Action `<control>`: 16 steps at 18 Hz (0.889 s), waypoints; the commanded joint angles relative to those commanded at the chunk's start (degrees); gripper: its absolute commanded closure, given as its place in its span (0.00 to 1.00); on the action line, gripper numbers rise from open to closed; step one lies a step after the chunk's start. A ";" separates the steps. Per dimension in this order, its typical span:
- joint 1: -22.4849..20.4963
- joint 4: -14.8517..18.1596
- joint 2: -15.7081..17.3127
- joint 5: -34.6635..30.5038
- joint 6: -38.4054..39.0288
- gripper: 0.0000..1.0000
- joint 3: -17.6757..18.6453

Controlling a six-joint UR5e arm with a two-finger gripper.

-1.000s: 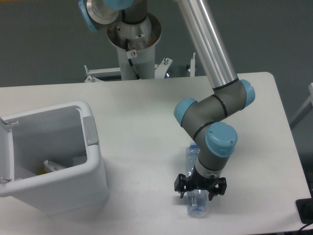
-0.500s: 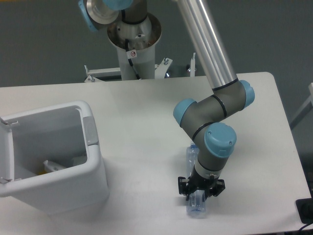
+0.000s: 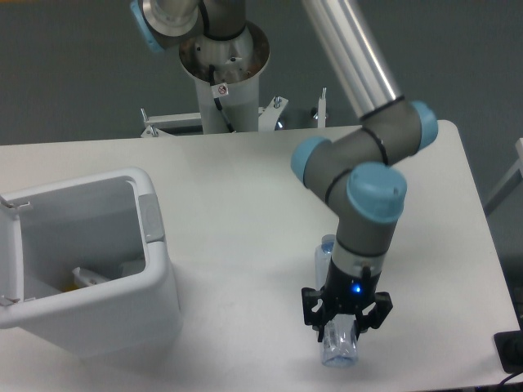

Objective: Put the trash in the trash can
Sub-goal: 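Lift the water bottle and carry it into the trash bin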

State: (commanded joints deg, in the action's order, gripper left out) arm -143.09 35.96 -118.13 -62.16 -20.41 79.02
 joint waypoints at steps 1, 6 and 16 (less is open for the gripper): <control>0.44 -1.41 0.71 1.59 2.37 0.40 -0.96; 3.86 -2.30 4.74 9.76 6.70 0.40 -5.98; 14.93 -2.21 11.25 10.57 8.98 0.41 -4.06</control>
State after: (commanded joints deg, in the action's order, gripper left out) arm -128.15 33.75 -106.88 -51.59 -11.43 74.97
